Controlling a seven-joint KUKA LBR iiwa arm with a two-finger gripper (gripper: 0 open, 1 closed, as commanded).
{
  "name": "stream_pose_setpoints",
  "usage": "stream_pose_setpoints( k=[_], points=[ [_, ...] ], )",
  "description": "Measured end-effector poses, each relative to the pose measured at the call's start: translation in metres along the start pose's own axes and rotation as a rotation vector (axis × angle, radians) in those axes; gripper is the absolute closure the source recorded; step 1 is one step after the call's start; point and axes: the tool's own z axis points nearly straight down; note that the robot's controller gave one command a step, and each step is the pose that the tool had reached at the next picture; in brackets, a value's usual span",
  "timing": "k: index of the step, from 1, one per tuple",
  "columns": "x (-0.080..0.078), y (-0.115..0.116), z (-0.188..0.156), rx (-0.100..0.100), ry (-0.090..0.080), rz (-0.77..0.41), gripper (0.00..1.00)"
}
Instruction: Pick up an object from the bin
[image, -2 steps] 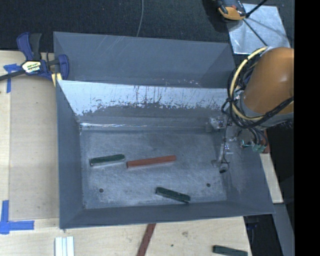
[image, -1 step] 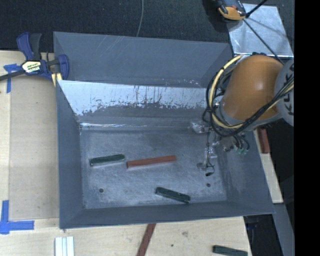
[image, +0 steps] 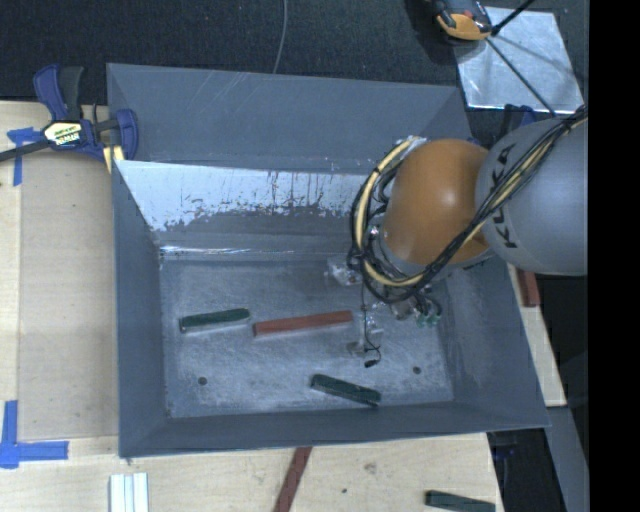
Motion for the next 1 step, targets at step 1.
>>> stream_pose_setpoints(
  k=[1],
  points=[
    [-0.0149,0.0311,0.047,-0.001,-0.001,-0.026,1.0]
  ],
)
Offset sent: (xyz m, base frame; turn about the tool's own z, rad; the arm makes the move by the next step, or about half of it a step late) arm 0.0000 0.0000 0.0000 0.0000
